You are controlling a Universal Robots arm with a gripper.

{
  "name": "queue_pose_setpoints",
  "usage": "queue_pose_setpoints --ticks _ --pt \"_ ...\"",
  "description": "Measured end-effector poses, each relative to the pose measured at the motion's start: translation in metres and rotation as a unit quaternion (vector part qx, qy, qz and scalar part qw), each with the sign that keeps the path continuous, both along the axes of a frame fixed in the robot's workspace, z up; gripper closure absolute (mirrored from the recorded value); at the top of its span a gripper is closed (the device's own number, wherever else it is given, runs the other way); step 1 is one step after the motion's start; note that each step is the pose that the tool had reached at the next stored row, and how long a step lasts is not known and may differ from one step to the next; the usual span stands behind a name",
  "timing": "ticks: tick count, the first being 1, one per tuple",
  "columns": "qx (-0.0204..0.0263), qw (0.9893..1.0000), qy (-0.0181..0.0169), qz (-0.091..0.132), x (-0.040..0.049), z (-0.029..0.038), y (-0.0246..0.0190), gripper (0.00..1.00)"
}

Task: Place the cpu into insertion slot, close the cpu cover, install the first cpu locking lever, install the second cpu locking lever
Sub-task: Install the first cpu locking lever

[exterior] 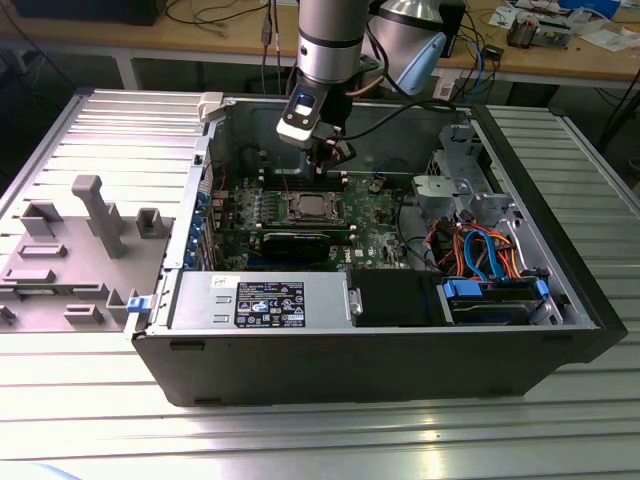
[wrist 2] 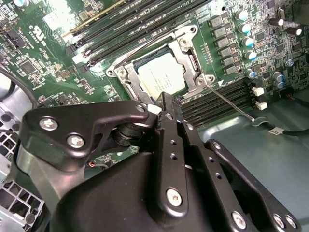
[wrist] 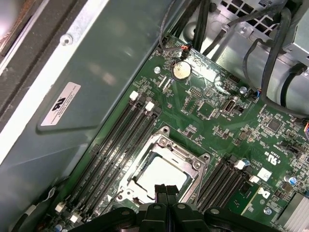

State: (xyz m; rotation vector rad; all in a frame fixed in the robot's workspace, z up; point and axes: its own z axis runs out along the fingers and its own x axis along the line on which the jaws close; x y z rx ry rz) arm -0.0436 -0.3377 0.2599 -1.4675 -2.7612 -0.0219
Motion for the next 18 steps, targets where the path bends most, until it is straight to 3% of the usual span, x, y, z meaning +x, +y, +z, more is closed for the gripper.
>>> queue_pose_setpoints --ticks 18 --pt "0.0 0.9996 0.0 0.028 0.0 0.0 0.0 0.89"
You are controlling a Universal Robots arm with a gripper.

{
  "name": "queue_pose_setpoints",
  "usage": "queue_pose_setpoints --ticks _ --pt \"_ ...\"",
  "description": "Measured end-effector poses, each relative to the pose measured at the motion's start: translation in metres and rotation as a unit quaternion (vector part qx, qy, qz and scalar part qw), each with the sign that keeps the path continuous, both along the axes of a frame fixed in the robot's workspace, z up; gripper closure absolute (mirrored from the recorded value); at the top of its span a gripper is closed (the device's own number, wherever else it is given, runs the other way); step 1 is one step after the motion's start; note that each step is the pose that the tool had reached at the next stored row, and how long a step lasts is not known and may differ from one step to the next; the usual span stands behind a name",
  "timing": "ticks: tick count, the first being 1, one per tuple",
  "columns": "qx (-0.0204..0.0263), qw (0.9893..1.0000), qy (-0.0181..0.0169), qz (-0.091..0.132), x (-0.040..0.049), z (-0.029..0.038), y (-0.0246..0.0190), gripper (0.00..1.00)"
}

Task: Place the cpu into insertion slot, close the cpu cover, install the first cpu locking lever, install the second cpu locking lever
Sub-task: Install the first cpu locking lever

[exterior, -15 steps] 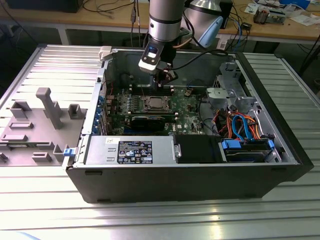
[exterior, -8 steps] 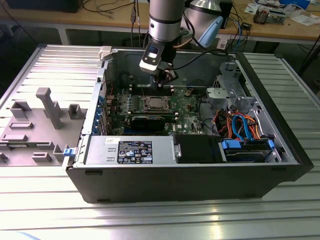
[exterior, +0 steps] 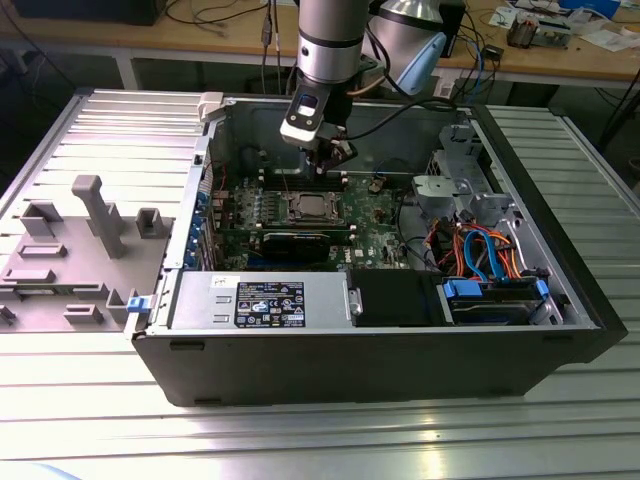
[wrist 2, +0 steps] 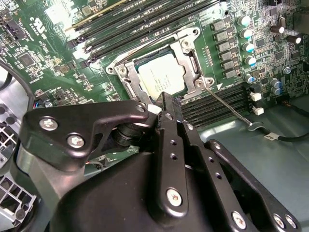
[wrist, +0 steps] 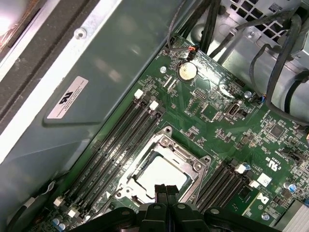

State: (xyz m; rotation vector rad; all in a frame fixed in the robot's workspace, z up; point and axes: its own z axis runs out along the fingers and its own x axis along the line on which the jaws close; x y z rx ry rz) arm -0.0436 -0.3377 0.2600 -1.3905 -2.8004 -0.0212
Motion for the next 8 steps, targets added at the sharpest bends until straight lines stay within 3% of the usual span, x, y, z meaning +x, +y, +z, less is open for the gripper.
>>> queue_pose_setpoints --ticks 8 --pt "0.0 1.0 0.0 0.006 0.0 0.0 0.0 0.89"
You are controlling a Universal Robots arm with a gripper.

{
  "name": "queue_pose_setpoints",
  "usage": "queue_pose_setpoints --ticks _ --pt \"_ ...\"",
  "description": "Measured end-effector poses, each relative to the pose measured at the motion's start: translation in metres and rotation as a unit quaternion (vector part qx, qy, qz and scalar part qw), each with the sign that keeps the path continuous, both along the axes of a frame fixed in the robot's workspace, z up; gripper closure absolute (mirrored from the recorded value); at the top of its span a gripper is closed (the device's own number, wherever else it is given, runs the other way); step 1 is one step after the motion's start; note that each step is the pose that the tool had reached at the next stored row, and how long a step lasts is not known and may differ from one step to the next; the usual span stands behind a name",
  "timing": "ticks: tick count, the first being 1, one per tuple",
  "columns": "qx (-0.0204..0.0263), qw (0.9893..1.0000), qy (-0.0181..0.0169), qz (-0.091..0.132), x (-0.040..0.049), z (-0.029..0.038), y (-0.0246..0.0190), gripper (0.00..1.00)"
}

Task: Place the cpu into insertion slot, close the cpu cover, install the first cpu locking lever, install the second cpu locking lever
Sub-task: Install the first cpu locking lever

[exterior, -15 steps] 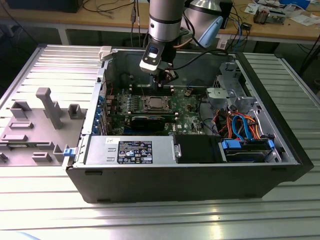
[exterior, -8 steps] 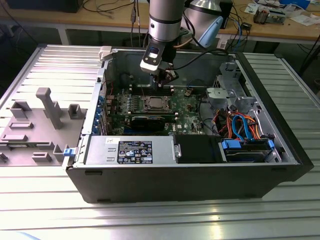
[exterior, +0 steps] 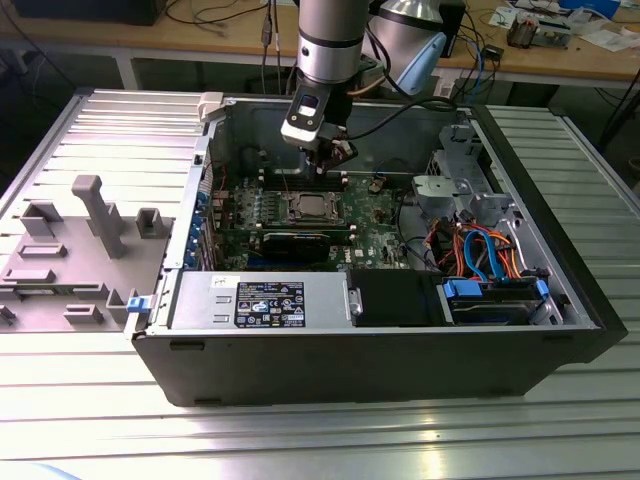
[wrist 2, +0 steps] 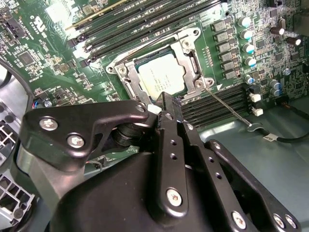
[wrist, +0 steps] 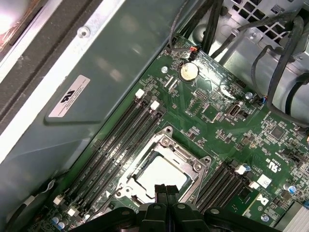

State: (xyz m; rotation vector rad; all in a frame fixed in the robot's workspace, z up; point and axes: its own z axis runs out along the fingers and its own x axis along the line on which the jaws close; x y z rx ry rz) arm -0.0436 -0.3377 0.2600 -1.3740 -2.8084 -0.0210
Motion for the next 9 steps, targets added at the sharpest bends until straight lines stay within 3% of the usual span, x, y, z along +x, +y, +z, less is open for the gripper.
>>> queue_pose_setpoints --ticks 9 --pt "0.0 0.9999 0.0 0.011 0.0 0.0 0.0 0.89"
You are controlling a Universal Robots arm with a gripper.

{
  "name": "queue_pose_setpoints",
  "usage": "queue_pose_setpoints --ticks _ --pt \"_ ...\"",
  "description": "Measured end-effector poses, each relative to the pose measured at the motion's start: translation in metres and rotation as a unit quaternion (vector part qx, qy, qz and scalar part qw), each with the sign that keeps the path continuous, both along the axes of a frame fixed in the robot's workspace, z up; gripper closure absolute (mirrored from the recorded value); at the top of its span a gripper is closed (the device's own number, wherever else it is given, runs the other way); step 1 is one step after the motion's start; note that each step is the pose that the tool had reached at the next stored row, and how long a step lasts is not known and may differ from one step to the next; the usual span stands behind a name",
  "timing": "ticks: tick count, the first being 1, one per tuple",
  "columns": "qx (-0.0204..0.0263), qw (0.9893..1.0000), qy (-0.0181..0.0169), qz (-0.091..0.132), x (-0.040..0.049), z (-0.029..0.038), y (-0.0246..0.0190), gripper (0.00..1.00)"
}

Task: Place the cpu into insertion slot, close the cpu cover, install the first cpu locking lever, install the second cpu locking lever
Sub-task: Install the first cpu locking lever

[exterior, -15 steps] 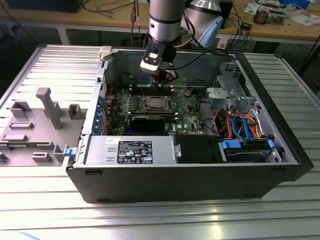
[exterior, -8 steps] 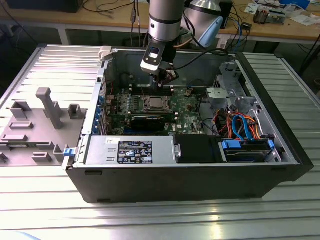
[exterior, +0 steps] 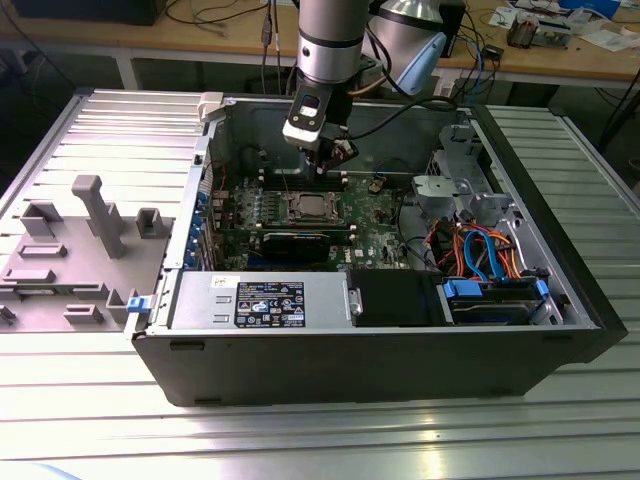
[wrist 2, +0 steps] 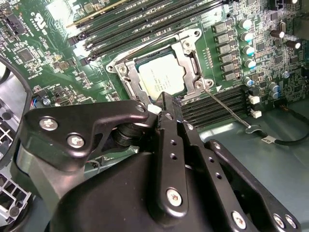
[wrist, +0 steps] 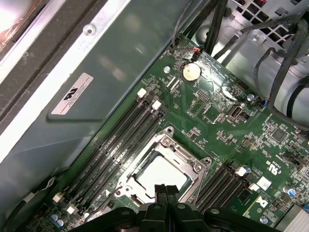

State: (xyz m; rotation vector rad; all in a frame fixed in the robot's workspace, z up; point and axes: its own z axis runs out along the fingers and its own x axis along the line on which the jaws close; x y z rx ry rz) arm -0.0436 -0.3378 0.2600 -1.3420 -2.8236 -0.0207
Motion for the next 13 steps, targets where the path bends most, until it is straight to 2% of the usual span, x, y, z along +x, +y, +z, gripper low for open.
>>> queue_pose_setpoints --ticks 4,13 --pt "0.0001 0.9999 0.0 0.016 0.0 0.0 0.0 0.89" --pt "0.0 0.9997 0.0 0.023 0.0 0.0 0.0 0.89"
